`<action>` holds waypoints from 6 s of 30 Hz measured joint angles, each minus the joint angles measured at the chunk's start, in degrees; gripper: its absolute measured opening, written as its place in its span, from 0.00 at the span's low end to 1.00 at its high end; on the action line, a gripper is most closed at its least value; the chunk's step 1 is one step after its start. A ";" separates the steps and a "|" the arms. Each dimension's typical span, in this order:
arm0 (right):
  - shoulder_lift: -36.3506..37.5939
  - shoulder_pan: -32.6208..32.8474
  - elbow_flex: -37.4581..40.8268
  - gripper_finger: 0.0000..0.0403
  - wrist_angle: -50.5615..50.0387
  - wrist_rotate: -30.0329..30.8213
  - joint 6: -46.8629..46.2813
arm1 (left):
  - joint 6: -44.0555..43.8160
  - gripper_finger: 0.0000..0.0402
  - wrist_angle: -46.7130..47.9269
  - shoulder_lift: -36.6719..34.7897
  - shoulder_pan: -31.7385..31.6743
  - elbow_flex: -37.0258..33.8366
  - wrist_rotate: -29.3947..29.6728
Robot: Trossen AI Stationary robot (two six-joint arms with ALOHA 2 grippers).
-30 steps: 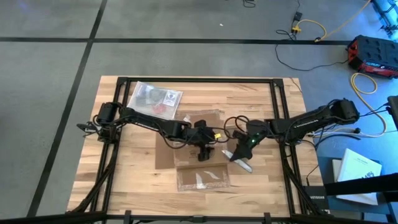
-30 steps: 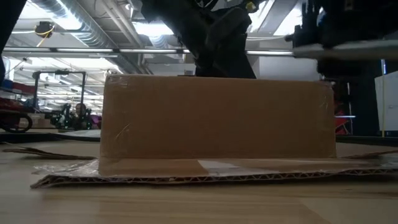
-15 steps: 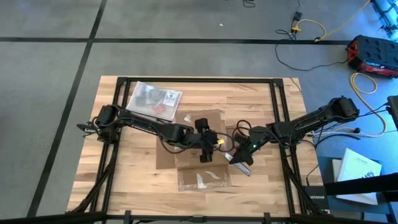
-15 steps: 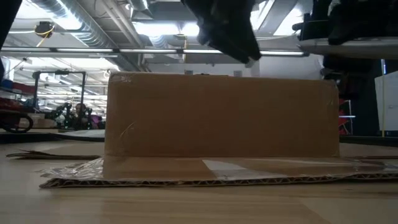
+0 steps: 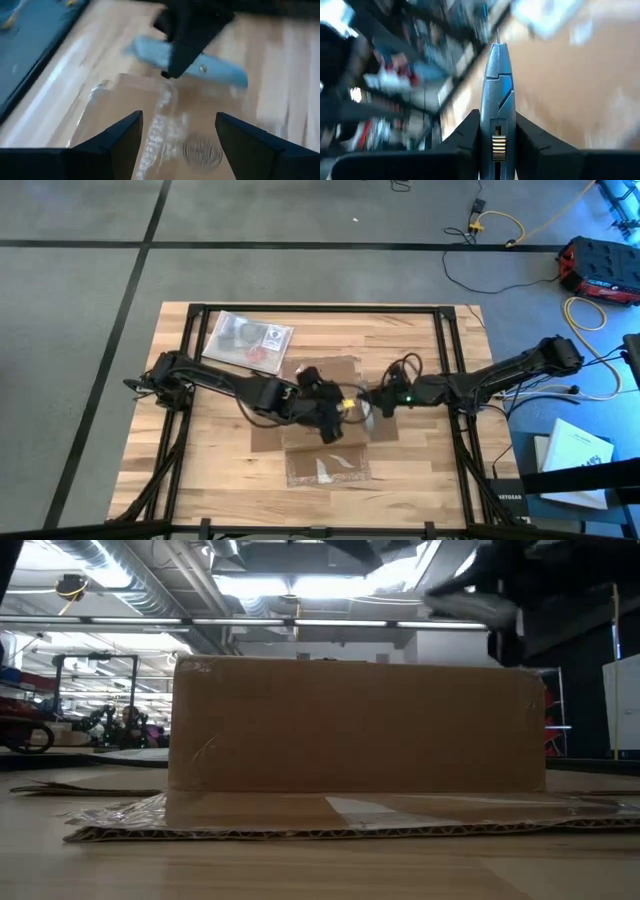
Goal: Unpack boxes
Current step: Break down the box until it is fully flat
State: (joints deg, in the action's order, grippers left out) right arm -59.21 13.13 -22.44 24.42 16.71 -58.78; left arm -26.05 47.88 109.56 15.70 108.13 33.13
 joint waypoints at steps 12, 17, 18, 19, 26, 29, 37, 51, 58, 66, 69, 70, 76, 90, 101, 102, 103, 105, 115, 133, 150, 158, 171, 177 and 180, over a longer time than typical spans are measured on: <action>1.93 -0.02 -0.12 0.14 21.13 7.65 21.40 | -21.47 0.59 -44.56 -17.59 -3.46 -33.62 -9.93; 1.52 -0.02 -2.29 0.14 18.53 6.84 21.54 | -22.30 0.59 -73.05 -18.06 -4.27 -46.80 -13.67; 1.52 -0.02 -3.01 0.14 18.30 6.88 21.73 | -21.07 0.59 -73.64 -18.06 -4.10 -47.50 -13.66; 1.44 -0.15 -3.71 0.14 17.92 6.91 22.05 | -19.43 0.59 -73.63 -18.06 -4.04 -47.94 -13.60; -3.67 -3.84 -8.34 0.14 16.02 1.27 22.61 | -15.33 0.59 -74.37 -18.08 -5.16 -48.36 -15.25; -7.36 -5.32 -10.03 0.14 15.81 -2.31 21.75 | -14.33 0.59 -74.28 -18.06 -6.11 -48.36 -15.96; -14.62 -8.86 -16.91 0.14 16.08 -10.54 21.66 | -11.46 0.59 -73.43 -18.06 -6.95 -48.34 -18.29; -20.92 -9.42 -20.87 0.14 16.58 -17.01 19.75 | -5.43 0.59 -73.58 -18.06 -7.23 -48.34 -18.22; -20.92 -9.42 -20.87 0.14 19.06 -18.85 20.01 | -3.95 0.59 -73.43 -18.06 -7.23 -48.34 -18.18; -20.92 -9.55 -20.85 0.14 18.98 -19.57 19.98 | -5.43 0.58 -73.95 -18.06 -7.28 -48.34 -20.26; -20.92 -9.73 -20.85 0.14 19.04 -19.29 20.01 | -5.56 0.57 -73.61 -18.06 -7.28 -48.34 -20.57; -20.92 -9.77 -20.85 0.14 19.04 -19.30 20.04 | -5.56 0.54 -73.63 -18.06 -7.29 -48.34 -20.57; -20.91 -9.79 -20.83 0.14 19.13 -19.60 21.55 | -6.63 0.13 -73.84 -18.06 -7.54 -48.34 -22.31; -20.38 -9.79 -20.82 0.43 18.51 -20.33 20.72 | -2.79 0.13 -73.16 -17.95 -8.31 -48.34 -22.20; -12.76 -9.77 -20.74 0.58 9.94 -18.12 24.76 | -1.70 0.13 -71.47 -18.57 -10.07 -48.22 -21.18; -11.26 -9.76 -20.74 0.58 7.29 -16.81 26.58 | -1.68 0.13 -70.46 -19.07 -10.07 -48.21 -19.95; -9.80 -9.70 -20.77 0.58 4.53 -15.00 28.34 | -1.32 0.13 -69.02 -19.37 -10.08 -48.23 -18.90; -7.62 -9.70 -20.85 0.58 -0.09 -10.88 33.85 | -0.04 0.13 -66.58 -19.67 -10.24 -47.78 -18.30; -8.93 -5.44 -21.66 0.59 -2.93 4.70 54.66 | 8.80 0.13 -49.26 -20.04 -10.03 -39.87 -5.83; -20.77 -4.69 -34.03 0.59 -1.27 18.73 60.10 | 13.17 0.13 -48.34 -20.08 -14.42 -38.80 -0.65; -20.81 -9.18 -34.03 0.58 -2.52 12.12 57.18 | 14.52 0.13 -48.50 -20.09 -16.02 -38.92 -9.01; -20.81 -9.51 -34.03 0.36 -3.64 10.27 54.32 | 15.03 0.13 -48.54 -20.09 -15.84 -38.94 -9.07; -20.44 -9.39 -34.01 0.26 -3.95 9.80 54.19 | 16.94 0.13 -48.15 -20.09 -15.67 -38.98 -10.37; -17.90 -9.46 -33.94 0.19 -4.48 11.23 56.30 | 17.54 0.31 -44.55 -20.11 -15.64 -38.96 -10.37; -16.82 -9.46 -33.94 0.15 -6.59 11.48 56.23 | 17.25 0.36 -42.73 -20.11 -15.64 -38.96 -10.52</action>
State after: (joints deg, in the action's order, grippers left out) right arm -76.03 3.66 -56.38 17.83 28.18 -2.55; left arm -8.80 5.15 89.45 0.05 69.17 22.61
